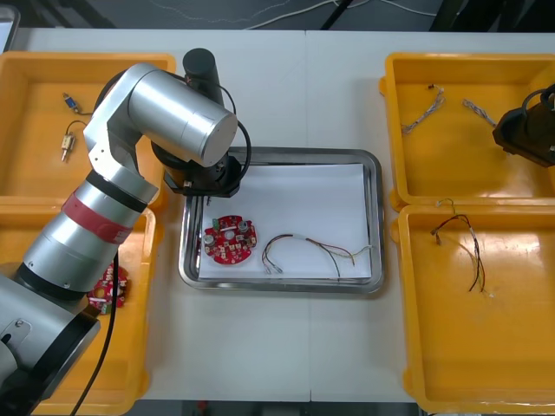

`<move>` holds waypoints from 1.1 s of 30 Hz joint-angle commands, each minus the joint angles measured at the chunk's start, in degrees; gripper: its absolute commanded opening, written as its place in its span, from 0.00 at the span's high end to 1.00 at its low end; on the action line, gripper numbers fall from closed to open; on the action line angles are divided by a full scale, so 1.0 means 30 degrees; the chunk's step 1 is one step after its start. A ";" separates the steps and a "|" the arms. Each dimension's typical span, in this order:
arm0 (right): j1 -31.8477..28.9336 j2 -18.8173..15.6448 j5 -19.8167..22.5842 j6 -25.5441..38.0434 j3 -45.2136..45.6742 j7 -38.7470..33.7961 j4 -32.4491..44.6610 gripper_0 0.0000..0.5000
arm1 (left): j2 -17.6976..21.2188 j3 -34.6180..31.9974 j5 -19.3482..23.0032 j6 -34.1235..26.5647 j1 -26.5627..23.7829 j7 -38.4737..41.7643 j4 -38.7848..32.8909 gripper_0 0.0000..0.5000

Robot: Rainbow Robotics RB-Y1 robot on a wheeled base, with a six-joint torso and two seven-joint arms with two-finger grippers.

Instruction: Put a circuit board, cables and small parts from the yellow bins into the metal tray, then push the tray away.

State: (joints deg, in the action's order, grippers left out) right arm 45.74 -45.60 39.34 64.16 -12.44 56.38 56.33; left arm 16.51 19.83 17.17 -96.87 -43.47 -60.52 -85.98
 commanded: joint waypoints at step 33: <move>0.3915 0.0112 -0.0398 -0.1641 -0.0334 0.2241 -0.3513 0.00 | -0.0465 -0.2303 0.1629 -0.2983 -0.1682 -0.1828 -0.2627 0.00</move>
State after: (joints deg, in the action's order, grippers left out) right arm 51.76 -45.53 37.30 60.21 -12.48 59.32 49.35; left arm 16.39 15.64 20.31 -103.65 -44.90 -60.54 -90.31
